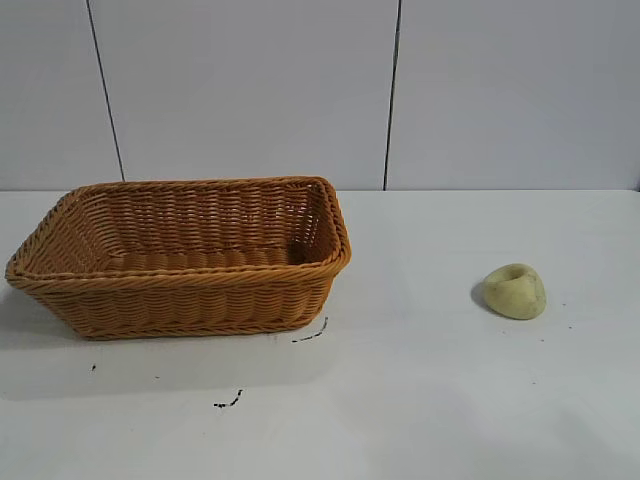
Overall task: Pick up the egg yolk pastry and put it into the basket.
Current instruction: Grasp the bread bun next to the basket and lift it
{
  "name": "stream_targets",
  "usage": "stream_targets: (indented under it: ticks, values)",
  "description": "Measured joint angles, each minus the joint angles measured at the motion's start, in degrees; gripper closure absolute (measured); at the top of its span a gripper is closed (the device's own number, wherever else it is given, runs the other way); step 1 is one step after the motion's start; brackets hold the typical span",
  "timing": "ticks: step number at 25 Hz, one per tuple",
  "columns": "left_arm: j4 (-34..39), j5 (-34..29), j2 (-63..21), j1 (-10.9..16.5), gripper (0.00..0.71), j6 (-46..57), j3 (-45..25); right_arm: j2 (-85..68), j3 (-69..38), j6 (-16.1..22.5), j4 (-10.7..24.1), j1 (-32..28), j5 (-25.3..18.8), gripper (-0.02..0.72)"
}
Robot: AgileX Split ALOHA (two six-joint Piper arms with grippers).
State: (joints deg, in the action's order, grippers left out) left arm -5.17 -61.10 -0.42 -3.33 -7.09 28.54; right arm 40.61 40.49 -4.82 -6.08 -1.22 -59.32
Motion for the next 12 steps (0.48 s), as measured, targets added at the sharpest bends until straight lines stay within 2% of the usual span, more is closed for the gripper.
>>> stream_targets:
  ticks: [6,12]
  values:
    - [0.0,0.0,0.0,0.0,0.015,0.0,0.0,23.38,7.37,-0.48,-0.06,0.0,3.55,0.014]
    - [0.0,0.0,0.0,0.0,0.015,0.0,0.0,42.79,17.59,-1.54,0.6,0.0,5.27,0.014]
